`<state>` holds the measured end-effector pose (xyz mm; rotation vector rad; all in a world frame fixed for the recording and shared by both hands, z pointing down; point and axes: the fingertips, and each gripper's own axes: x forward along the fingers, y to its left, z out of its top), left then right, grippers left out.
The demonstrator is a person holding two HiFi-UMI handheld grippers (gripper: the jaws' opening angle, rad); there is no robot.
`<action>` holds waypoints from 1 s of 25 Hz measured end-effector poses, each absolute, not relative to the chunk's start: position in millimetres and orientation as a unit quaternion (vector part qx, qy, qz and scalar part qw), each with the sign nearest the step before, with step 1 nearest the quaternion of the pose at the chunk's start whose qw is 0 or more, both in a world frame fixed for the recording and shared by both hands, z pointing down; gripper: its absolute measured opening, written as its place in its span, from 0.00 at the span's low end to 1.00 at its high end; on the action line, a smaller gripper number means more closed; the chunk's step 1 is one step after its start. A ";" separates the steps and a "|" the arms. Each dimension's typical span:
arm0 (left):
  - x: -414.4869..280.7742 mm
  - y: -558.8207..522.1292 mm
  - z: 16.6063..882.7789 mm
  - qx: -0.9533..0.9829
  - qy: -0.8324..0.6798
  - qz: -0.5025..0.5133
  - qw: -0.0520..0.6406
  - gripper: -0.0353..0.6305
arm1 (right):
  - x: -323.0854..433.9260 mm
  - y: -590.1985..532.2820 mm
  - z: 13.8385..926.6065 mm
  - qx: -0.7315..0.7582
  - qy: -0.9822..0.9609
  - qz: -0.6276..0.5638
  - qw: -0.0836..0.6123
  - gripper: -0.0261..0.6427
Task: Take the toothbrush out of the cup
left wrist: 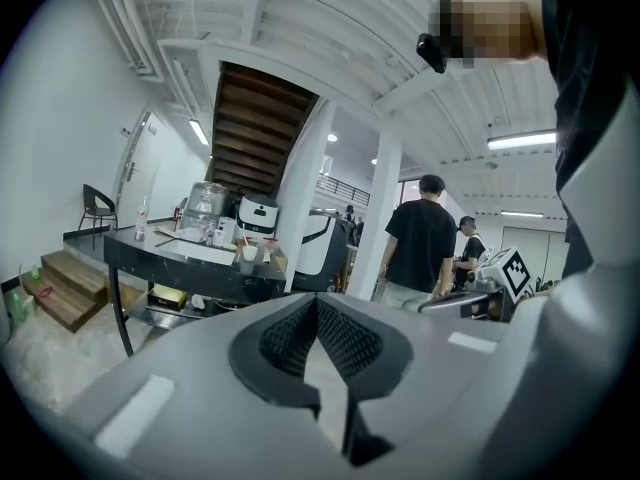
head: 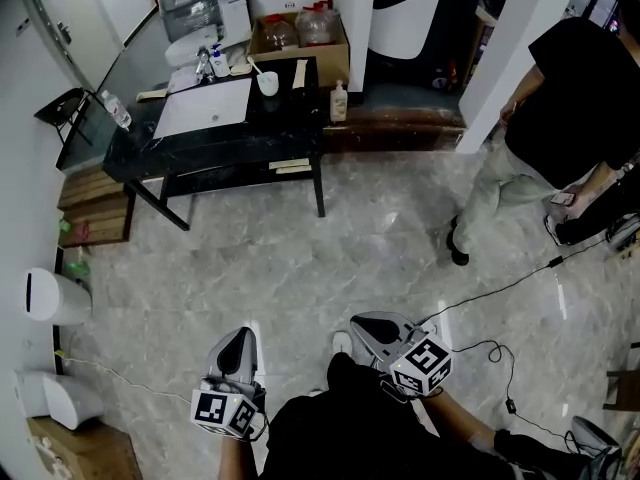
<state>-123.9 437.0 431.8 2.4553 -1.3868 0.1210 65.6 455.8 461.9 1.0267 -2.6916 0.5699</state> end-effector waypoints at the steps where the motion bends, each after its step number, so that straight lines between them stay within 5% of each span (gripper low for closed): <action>1: -117.4 431.2 430.4 0.861 -0.482 0.046 0.157 0.07 | 71.3 449.4 463.0 0.347 -0.911 0.196 0.102 0.06; 25: -76.9 363.2 431.1 0.858 -0.489 0.044 0.151 0.07 | 112.0 385.9 460.6 0.334 -0.912 0.220 0.089 0.06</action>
